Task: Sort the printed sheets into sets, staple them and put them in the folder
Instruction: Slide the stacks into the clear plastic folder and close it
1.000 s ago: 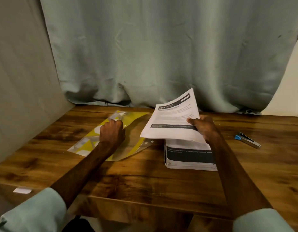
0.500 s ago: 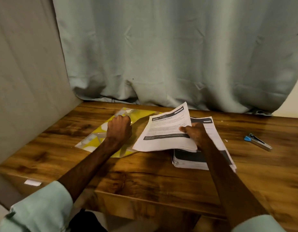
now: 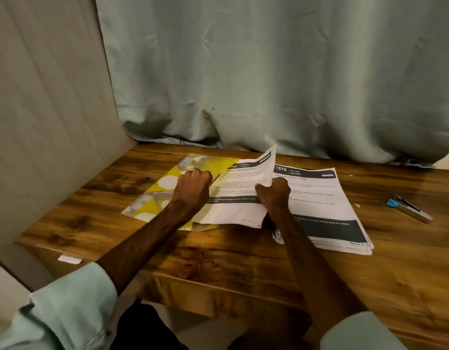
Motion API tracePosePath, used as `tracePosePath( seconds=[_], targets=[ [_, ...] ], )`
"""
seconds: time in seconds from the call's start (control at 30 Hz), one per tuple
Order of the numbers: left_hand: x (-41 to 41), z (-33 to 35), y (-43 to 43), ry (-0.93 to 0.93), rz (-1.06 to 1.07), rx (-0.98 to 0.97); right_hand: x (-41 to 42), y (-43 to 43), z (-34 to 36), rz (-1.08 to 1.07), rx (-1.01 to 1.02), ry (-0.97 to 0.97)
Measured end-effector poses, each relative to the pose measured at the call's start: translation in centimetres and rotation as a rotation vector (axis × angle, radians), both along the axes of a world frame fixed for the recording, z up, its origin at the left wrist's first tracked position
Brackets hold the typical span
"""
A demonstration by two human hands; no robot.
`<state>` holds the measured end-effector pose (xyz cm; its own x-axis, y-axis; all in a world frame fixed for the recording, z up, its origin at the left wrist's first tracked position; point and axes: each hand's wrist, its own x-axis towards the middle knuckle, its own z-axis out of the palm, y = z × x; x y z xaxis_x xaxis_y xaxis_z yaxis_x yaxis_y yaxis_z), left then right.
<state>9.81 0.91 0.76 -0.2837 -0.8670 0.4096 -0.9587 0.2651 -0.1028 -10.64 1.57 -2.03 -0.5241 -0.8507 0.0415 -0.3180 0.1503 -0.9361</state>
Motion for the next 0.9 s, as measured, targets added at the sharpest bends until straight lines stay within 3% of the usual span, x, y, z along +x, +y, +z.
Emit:
tracePosePath(
  seconds=[0.43, 0.67, 0.9],
  targets=[
    [0.5, -0.7, -0.2, 0.153, -0.041, 0.000, 5.8, -1.2, -1.3, 0.040, 0.021, -0.074],
    [1.8, -0.7, -1.7, 0.310, -0.078, -0.008, 4.0, 0.3, -2.2, 0.246, 0.082, -0.085],
    [1.2, -1.5, -1.4, 0.331, -0.104, -0.027, 6.6, -0.7, -2.9, 0.166, 0.078, -0.169]
  ],
)
